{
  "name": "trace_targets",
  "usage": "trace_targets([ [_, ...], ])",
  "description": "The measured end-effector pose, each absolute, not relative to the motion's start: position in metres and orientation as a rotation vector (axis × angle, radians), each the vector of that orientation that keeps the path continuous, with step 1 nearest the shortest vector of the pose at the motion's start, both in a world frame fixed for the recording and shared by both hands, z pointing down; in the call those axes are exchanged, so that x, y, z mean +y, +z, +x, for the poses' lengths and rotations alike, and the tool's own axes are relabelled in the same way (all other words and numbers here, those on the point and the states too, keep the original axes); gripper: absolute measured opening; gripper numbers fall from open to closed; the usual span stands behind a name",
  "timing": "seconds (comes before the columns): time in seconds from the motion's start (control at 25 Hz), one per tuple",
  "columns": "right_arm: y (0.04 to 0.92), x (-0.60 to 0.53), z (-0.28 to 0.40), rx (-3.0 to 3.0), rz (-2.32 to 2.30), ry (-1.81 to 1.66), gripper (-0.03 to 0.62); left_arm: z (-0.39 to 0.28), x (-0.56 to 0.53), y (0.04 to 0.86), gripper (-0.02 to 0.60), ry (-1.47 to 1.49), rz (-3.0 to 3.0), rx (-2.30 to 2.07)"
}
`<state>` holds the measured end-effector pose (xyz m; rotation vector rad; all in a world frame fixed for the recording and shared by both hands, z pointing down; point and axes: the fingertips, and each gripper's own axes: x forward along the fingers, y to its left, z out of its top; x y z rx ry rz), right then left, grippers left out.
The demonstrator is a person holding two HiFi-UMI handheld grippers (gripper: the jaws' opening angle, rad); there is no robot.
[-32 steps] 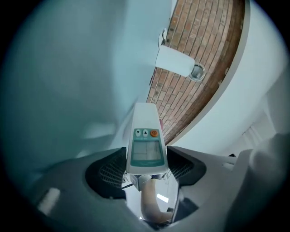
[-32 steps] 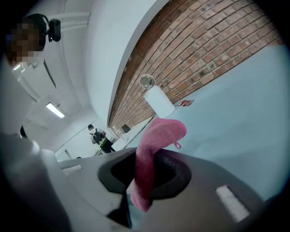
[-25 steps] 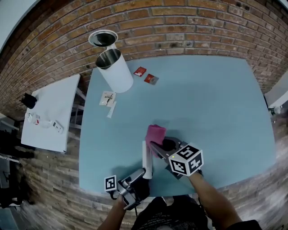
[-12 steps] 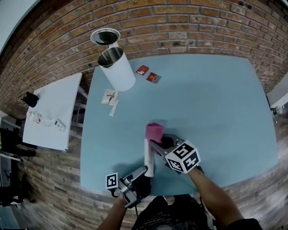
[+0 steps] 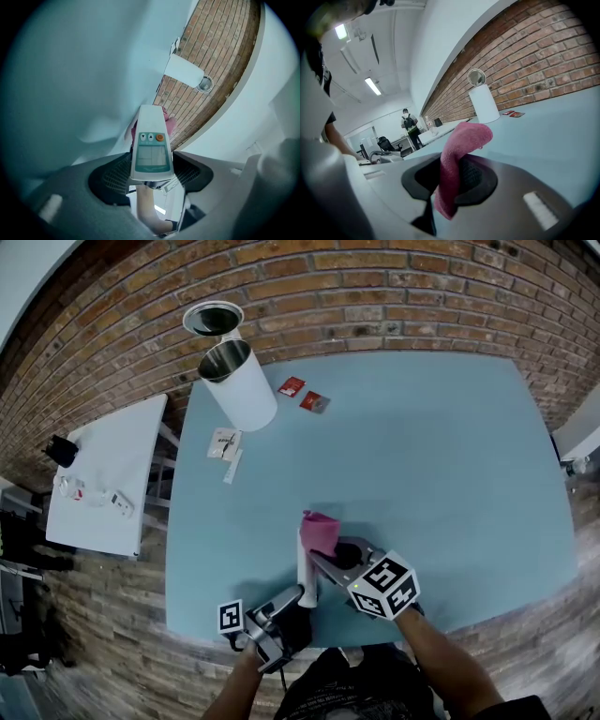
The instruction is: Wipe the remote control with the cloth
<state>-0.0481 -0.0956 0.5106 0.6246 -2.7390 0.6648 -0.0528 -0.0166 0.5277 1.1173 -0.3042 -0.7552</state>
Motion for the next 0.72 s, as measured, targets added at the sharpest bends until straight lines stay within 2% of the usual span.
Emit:
trace_targets([
  [0.72, 0.497, -0.042, -0.039, -2.791, 0.591, 0.713, 0.077, -0.052, -0.018, 0.530, 0.284, -0.758, 1.129, -0.325],
])
